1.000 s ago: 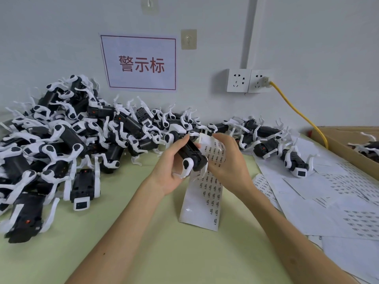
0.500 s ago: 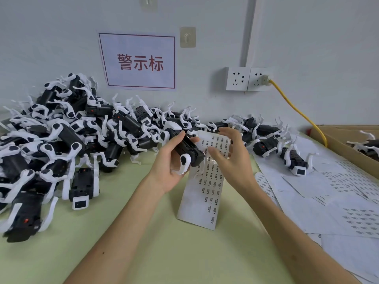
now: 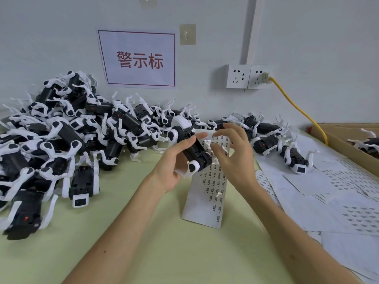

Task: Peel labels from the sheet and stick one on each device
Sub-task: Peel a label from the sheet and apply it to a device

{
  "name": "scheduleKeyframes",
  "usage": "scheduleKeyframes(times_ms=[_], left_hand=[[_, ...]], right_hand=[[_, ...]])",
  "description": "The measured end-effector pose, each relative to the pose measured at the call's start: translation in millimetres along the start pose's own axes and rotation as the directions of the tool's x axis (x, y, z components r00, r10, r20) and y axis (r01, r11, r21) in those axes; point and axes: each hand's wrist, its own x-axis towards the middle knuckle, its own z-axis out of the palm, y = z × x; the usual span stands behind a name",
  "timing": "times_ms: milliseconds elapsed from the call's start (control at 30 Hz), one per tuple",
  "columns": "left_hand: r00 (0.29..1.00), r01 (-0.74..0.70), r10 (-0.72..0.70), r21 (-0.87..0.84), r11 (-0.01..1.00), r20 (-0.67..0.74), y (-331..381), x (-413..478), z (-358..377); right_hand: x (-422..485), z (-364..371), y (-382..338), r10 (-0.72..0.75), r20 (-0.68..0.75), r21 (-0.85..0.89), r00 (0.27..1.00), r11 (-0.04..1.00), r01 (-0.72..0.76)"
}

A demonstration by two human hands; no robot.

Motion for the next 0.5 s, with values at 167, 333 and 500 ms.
scheduleKeyframes(times_ms=[167, 333, 500], left_hand=[[1.000, -0.001, 0.001, -0.019, 1.000, 0.019, 1.7, -2.2, 3.6], [0.998, -0.011, 0.008, 0.055, 0.998, 0.061, -0.2, -1.0, 4.3], [0.999, -0.036, 0.035, 0.208, 0.977, 0.006, -4.4, 0.1, 3.9]], right_hand=[[0.5, -0.3, 2.4, -0.005, 0.004, -0.023, 1.000, 1.000, 0.005], [1.1, -2.4, 2.1, -0.021, -0.050, -0.074, 0.999, 0.997, 0.017], [0.6, -3.2, 1.3, -0.006, -0.034, -0.074, 0.999, 0.997, 0.003]])
